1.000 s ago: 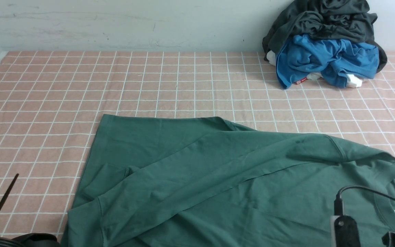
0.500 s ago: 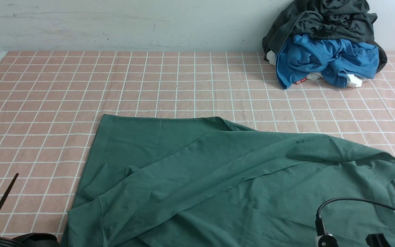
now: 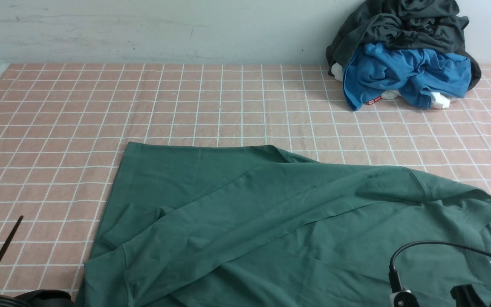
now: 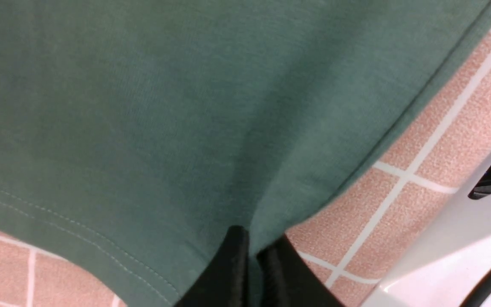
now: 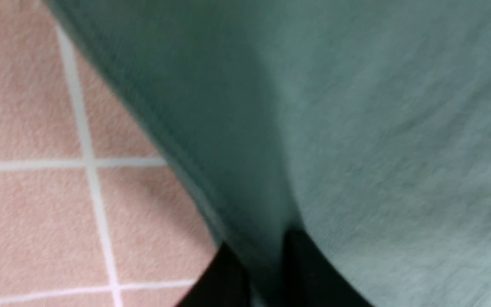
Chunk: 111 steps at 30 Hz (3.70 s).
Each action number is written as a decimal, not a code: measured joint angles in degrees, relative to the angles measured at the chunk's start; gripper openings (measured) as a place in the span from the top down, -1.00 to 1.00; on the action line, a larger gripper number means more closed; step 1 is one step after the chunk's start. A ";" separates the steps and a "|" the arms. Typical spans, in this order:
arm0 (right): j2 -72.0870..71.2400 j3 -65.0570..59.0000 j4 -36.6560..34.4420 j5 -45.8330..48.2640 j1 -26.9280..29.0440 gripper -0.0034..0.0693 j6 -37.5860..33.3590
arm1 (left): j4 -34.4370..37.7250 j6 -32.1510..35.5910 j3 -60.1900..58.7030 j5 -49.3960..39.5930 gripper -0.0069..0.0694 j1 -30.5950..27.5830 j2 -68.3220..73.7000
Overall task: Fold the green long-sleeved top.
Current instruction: Use both arms simultaneously to clamp the lower edge of the clothing fabric, then use both arms to drag the lower edge of the fabric forward and fold it over the upper edge, then use the right arm to clamp the right edge of the fabric
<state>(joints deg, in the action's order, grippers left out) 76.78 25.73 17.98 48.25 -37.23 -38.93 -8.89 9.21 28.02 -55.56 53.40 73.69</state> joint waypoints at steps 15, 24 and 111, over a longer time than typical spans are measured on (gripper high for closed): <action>-0.39 20.21 -7.39 8.57 12.93 0.89 -8.27 | -7.21 -2.69 15.94 -7.67 0.77 -11.03 0.00; 7.31 39.15 -23.09 16.30 25.36 0.89 -19.01 | -0.98 13.24 31.38 -7.60 0.77 -30.44 5.35; 21.50 40.65 -19.83 9.90 47.68 -0.10 28.08 | 11.71 11.44 48.68 -2.87 0.83 -42.60 39.21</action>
<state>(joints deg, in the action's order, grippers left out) 98.29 66.38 -1.85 58.15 10.45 -10.85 2.82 20.65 76.70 -58.44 10.80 112.89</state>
